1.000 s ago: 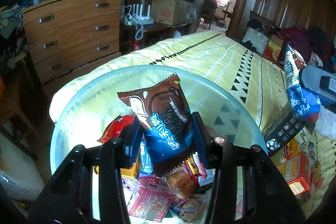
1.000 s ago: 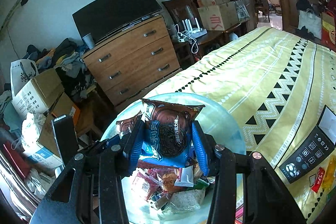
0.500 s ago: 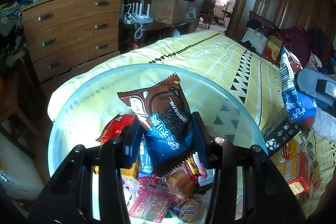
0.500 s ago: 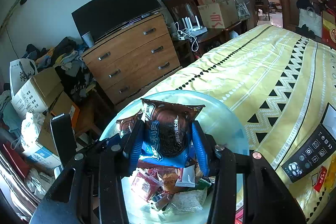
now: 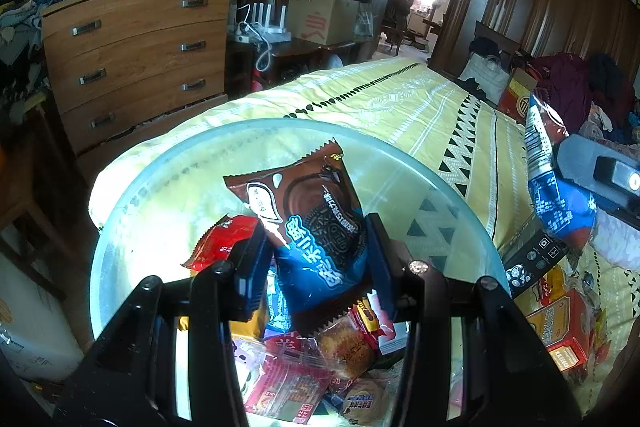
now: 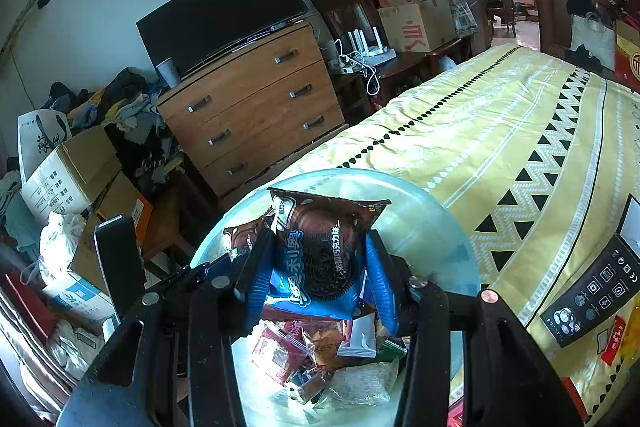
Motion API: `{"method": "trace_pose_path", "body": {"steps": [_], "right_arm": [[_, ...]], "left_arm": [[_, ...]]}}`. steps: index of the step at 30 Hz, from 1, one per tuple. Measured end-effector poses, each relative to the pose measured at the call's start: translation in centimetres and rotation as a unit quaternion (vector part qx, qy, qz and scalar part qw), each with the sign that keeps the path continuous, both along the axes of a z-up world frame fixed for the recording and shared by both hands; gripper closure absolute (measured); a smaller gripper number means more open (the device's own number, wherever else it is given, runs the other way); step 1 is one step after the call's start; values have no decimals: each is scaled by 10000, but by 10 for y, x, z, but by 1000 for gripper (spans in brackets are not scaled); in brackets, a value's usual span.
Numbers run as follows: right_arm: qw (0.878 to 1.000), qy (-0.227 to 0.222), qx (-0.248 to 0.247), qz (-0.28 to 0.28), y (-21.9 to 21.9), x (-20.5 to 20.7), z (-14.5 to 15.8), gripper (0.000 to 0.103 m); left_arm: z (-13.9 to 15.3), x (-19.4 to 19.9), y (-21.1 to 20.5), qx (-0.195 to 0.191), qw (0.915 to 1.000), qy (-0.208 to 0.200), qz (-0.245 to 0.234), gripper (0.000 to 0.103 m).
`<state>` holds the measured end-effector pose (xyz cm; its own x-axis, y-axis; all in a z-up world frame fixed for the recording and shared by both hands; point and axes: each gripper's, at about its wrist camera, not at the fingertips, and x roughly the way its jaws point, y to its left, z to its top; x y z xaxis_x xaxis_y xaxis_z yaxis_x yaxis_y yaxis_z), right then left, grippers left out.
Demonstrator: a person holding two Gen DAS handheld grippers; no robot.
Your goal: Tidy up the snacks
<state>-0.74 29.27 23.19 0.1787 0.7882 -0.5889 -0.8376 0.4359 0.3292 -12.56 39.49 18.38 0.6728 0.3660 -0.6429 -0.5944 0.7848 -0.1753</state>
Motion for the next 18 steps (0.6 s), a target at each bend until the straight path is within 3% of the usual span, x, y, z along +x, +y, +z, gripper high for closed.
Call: {"method": "trace_pose_path", "body": {"steps": [18], "right_arm": [[10000,26,-46,9,8,-2,-8,52]], "left_arm": [[-7,-1,-3,-69,10000,63,-26,56]]}}
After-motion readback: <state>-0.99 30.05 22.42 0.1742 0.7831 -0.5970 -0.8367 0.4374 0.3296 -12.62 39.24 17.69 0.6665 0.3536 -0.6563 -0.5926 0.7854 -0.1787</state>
